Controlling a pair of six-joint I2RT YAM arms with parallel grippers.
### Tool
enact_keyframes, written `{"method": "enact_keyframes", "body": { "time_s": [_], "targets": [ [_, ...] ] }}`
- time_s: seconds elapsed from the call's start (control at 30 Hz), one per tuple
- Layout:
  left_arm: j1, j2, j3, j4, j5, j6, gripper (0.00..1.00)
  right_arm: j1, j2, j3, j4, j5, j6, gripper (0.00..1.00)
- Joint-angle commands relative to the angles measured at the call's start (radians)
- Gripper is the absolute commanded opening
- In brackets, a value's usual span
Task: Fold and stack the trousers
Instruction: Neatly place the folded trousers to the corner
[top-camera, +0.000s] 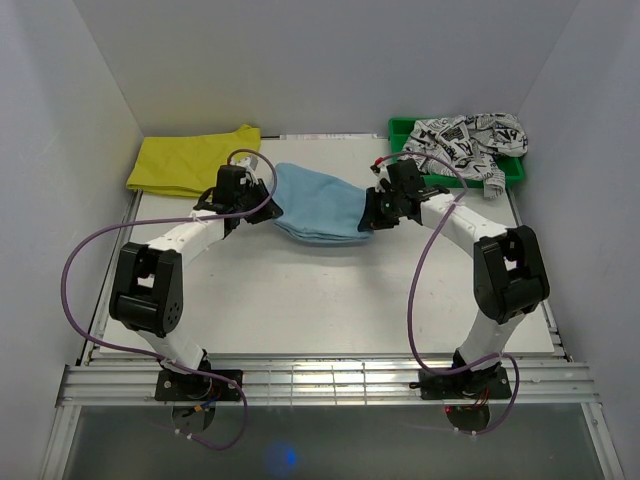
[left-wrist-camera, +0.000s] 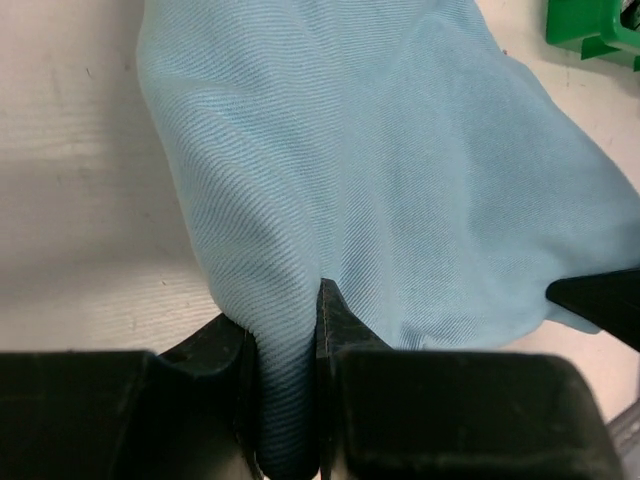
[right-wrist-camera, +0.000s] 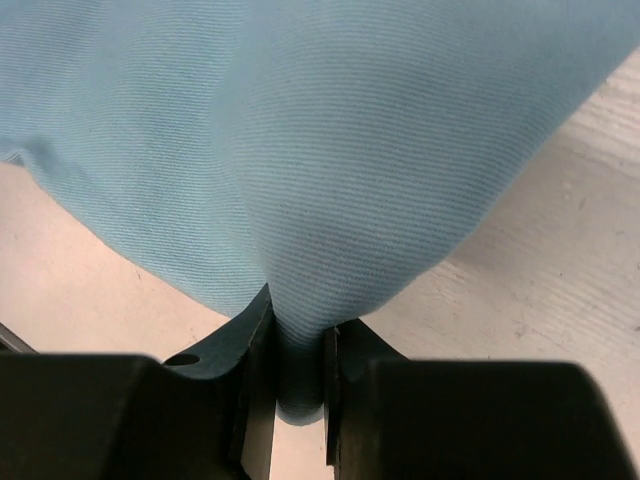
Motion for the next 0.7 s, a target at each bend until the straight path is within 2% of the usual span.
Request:
{"method": "enact_keyframes", "body": {
  "time_s": [0.0, 0.17, 0.3, 0.4, 0.67],
  "targets": [
    [0.005, -0.075, 0.061, 0.058, -0.039, 0.196, 0.00, 0.026, -0.042, 0.088, 0.075, 0.077, -0.065, 0.08],
    [0.005, -0.110, 0.084, 0.164, -0.062, 0.342, 0.00, 0.060, -0.027, 0.156, 0.147, 0.109, -0.088, 0.08],
    [0.015, -0.123, 0.116, 0.212, -0.075, 0.391, 0.00, 0.090, 0.008, 0.239, 0.204, 0.127, -0.118, 0.08],
    [0.050, -0.129, 0.147, 0.252, -0.083, 0.390, 0.00, 0.112, 0.048, 0.318, 0.250, 0.143, -0.134, 0.08],
    [0.237, -0.061, 0.271, 0.359, -0.057, 0.339, 0.00, 0.169, 0.232, 0.565, 0.362, 0.150, -0.151, 0.08]
  ]
}}
